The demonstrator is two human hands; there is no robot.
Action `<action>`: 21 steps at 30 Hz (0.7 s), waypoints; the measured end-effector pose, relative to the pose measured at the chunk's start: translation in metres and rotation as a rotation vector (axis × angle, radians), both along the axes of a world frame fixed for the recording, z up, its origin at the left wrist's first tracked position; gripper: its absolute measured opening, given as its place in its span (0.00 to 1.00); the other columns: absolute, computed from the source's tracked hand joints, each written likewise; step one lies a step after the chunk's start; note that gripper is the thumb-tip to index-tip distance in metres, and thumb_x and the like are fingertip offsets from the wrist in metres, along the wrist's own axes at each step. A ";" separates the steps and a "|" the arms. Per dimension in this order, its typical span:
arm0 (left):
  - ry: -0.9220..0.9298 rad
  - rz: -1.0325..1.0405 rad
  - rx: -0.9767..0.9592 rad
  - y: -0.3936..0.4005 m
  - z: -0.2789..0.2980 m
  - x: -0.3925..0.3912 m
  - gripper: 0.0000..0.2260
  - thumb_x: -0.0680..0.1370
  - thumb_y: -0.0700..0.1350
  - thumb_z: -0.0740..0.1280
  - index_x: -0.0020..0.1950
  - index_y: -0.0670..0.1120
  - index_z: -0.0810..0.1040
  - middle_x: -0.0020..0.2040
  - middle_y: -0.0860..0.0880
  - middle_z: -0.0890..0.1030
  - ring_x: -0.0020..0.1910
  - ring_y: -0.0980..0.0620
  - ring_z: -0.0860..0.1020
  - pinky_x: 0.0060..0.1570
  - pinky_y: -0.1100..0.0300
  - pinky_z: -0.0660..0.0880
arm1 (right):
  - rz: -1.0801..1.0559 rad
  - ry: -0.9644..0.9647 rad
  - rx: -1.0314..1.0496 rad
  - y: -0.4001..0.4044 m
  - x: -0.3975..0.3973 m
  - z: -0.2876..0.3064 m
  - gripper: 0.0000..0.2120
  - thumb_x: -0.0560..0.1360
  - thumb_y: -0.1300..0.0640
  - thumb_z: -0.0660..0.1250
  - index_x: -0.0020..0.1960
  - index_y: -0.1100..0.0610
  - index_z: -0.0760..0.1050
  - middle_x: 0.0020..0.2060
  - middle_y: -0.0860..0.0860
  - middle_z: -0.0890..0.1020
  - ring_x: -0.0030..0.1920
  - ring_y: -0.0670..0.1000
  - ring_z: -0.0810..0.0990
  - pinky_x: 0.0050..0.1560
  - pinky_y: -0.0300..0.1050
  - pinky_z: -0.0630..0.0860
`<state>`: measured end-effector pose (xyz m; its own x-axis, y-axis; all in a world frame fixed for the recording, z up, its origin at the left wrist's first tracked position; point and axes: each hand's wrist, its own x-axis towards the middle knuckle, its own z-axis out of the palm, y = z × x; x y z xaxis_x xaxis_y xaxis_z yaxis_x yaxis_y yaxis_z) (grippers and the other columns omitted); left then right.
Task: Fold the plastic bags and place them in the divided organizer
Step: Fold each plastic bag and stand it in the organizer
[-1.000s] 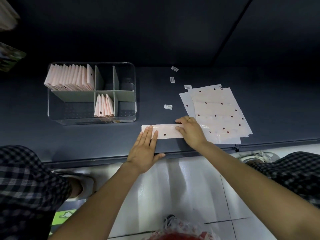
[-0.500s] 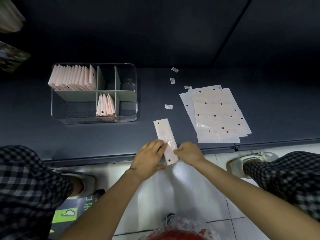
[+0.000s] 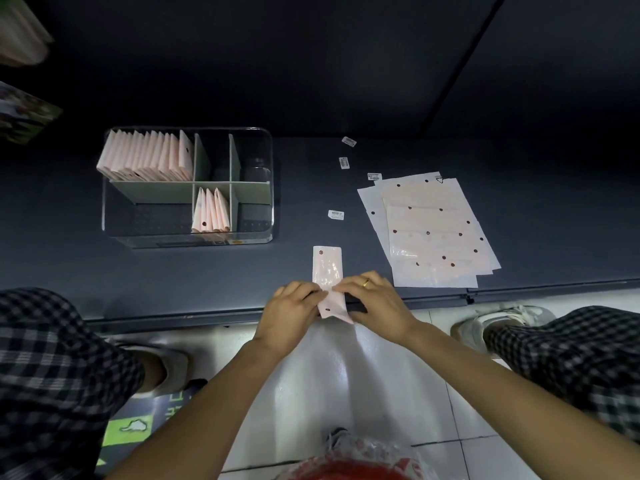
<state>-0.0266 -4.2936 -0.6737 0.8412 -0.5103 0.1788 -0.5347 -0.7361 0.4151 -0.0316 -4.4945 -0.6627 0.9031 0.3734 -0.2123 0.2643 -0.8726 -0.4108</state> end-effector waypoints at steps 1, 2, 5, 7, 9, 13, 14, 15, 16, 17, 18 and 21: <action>0.039 0.013 -0.028 0.000 0.000 0.000 0.15 0.64 0.35 0.77 0.49 0.45 0.84 0.46 0.49 0.83 0.43 0.46 0.81 0.41 0.57 0.78 | -0.055 -0.032 0.072 0.003 0.002 0.000 0.18 0.73 0.57 0.68 0.63 0.50 0.76 0.61 0.44 0.77 0.60 0.52 0.69 0.61 0.44 0.64; 0.086 0.030 -0.053 0.000 0.000 0.001 0.14 0.67 0.35 0.75 0.50 0.44 0.84 0.47 0.49 0.83 0.44 0.45 0.80 0.42 0.56 0.78 | -0.117 -0.042 0.154 0.006 0.004 0.001 0.14 0.73 0.60 0.68 0.59 0.52 0.79 0.57 0.45 0.80 0.56 0.53 0.71 0.58 0.44 0.66; 0.208 0.135 -0.114 0.000 -0.002 0.009 0.09 0.73 0.42 0.71 0.53 0.44 0.82 0.49 0.49 0.81 0.48 0.45 0.76 0.44 0.57 0.73 | -0.357 0.036 0.311 0.013 0.011 0.004 0.10 0.74 0.61 0.68 0.53 0.53 0.83 0.42 0.50 0.82 0.48 0.51 0.72 0.50 0.37 0.67; 0.256 0.236 -0.130 0.000 -0.005 0.017 0.08 0.76 0.46 0.69 0.52 0.45 0.82 0.48 0.49 0.80 0.49 0.47 0.74 0.42 0.61 0.68 | -0.490 0.101 0.338 0.017 0.016 0.005 0.08 0.73 0.56 0.70 0.52 0.56 0.83 0.38 0.52 0.80 0.46 0.49 0.74 0.45 0.34 0.66; 0.296 0.334 -0.147 -0.001 -0.008 0.024 0.07 0.76 0.48 0.68 0.49 0.47 0.83 0.46 0.50 0.78 0.49 0.49 0.72 0.41 0.63 0.63 | -0.583 0.152 0.366 0.020 0.022 0.005 0.08 0.72 0.56 0.71 0.47 0.60 0.82 0.39 0.54 0.83 0.44 0.49 0.77 0.42 0.35 0.68; 0.381 0.435 -0.134 -0.008 -0.010 0.030 0.11 0.78 0.52 0.65 0.46 0.48 0.83 0.47 0.51 0.77 0.51 0.49 0.70 0.44 0.60 0.65 | -0.701 0.239 0.362 0.026 0.032 0.005 0.06 0.71 0.56 0.73 0.44 0.58 0.79 0.41 0.52 0.85 0.41 0.47 0.78 0.41 0.37 0.70; 0.395 0.457 -0.126 -0.010 -0.009 0.030 0.11 0.78 0.52 0.65 0.46 0.48 0.83 0.47 0.50 0.77 0.51 0.49 0.70 0.45 0.60 0.66 | -0.721 0.259 0.347 0.027 0.035 0.005 0.07 0.70 0.56 0.73 0.44 0.58 0.79 0.41 0.52 0.84 0.41 0.47 0.78 0.41 0.37 0.70; 0.407 0.478 -0.118 -0.012 -0.009 0.031 0.11 0.78 0.52 0.64 0.45 0.47 0.82 0.48 0.50 0.77 0.51 0.49 0.70 0.46 0.59 0.67 | -0.740 0.281 0.335 0.027 0.038 0.006 0.06 0.70 0.56 0.73 0.44 0.57 0.79 0.41 0.51 0.84 0.41 0.47 0.79 0.42 0.37 0.70; 0.416 0.499 -0.110 -0.014 -0.008 0.031 0.11 0.78 0.52 0.64 0.44 0.47 0.82 0.48 0.49 0.77 0.52 0.48 0.71 0.46 0.59 0.67 | -0.756 0.306 0.324 0.027 0.040 0.006 0.06 0.70 0.56 0.73 0.44 0.57 0.79 0.41 0.51 0.84 0.42 0.47 0.79 0.43 0.37 0.70; 0.422 0.517 -0.097 -0.016 -0.007 0.032 0.11 0.78 0.52 0.64 0.43 0.47 0.81 0.48 0.49 0.77 0.52 0.48 0.71 0.48 0.58 0.68 | -0.768 0.327 0.311 0.028 0.042 0.006 0.06 0.70 0.56 0.73 0.44 0.57 0.79 0.42 0.51 0.84 0.42 0.48 0.79 0.43 0.37 0.70; 0.417 0.535 -0.082 -0.017 -0.005 0.032 0.09 0.78 0.51 0.65 0.44 0.47 0.80 0.49 0.48 0.77 0.53 0.47 0.71 0.50 0.57 0.69 | -0.774 0.345 0.293 0.028 0.044 0.007 0.06 0.70 0.56 0.73 0.44 0.57 0.79 0.41 0.51 0.83 0.42 0.48 0.78 0.44 0.37 0.70; 0.310 0.482 -0.041 -0.017 0.002 0.029 0.06 0.77 0.46 0.66 0.51 0.45 0.76 0.52 0.46 0.75 0.52 0.44 0.71 0.51 0.53 0.69 | -0.777 0.370 0.259 0.028 0.047 0.008 0.05 0.70 0.55 0.73 0.40 0.55 0.79 0.38 0.49 0.81 0.42 0.48 0.77 0.43 0.38 0.70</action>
